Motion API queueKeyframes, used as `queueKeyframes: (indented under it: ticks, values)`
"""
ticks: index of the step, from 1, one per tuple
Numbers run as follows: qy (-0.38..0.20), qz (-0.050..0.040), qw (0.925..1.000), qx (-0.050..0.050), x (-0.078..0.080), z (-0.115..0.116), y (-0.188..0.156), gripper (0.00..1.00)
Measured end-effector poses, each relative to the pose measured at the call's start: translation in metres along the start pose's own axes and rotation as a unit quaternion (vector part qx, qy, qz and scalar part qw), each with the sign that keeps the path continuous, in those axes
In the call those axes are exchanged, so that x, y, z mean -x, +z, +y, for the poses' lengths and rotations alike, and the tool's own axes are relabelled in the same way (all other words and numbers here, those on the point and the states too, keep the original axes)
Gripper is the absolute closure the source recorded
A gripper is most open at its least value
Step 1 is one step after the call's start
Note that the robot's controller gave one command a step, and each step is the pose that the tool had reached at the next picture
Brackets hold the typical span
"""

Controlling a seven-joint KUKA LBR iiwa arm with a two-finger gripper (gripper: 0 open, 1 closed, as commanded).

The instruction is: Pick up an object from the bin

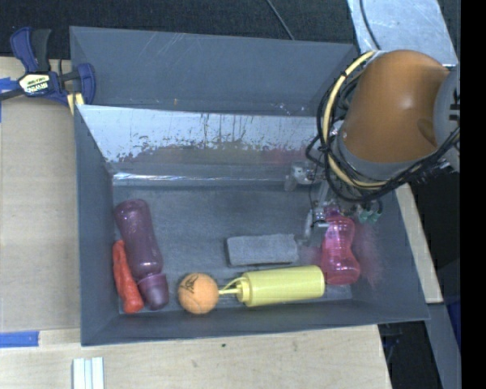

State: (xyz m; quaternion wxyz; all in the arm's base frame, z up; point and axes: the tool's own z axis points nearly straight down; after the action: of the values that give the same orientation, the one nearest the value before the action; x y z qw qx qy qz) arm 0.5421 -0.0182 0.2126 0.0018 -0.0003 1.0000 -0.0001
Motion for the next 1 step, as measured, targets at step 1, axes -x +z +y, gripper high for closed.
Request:
queueKeyframes:
  ticks: [1]
  values:
    - [0.000, 0.0000, 1.0000, 0.000, 0.0000, 0.0000, 0.0000, 0.00]
